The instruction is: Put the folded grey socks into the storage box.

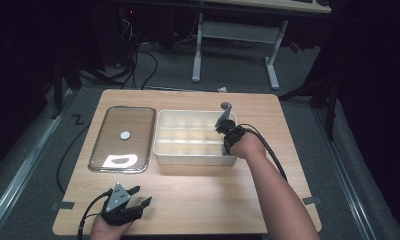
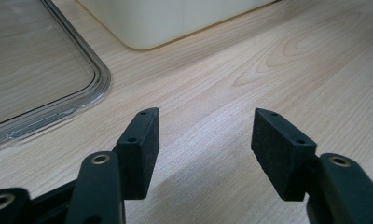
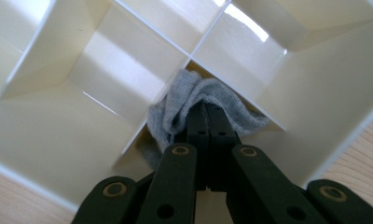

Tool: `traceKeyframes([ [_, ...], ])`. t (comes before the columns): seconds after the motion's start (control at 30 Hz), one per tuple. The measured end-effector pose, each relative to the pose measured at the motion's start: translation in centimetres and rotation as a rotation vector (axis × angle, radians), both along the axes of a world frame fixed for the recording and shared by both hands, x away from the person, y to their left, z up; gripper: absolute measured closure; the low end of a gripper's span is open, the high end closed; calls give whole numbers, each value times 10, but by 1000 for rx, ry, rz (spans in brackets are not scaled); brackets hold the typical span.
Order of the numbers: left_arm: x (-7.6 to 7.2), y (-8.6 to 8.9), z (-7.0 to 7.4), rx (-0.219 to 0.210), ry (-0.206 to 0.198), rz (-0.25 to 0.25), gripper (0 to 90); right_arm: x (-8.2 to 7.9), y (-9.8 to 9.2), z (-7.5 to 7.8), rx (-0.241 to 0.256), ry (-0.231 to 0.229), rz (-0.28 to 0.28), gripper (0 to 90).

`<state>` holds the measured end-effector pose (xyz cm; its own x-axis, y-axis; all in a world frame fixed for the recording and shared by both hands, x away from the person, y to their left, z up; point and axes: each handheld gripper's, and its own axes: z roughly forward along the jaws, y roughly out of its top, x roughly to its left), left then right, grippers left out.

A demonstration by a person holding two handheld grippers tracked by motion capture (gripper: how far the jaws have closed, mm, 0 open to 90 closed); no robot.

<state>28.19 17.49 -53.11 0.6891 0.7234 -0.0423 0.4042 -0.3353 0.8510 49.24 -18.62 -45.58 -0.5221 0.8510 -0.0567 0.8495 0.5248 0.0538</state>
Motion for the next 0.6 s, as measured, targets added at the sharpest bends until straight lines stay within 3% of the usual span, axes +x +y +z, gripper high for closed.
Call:
traceKeyframes([
  [0.37, -1, -1, 0, 3, 2, -5, 423, 7, -3, -12, 41, 61, -56, 900],
  [0.47, -1, -1, 1, 4, 4, -4, 424, 7, -3, -13, 34, 49, -28, 900],
  [0.6, -1, 0, 2, -6, -4, 12, 424, 5, -2, -13, 33, 39, -41, 900],
])
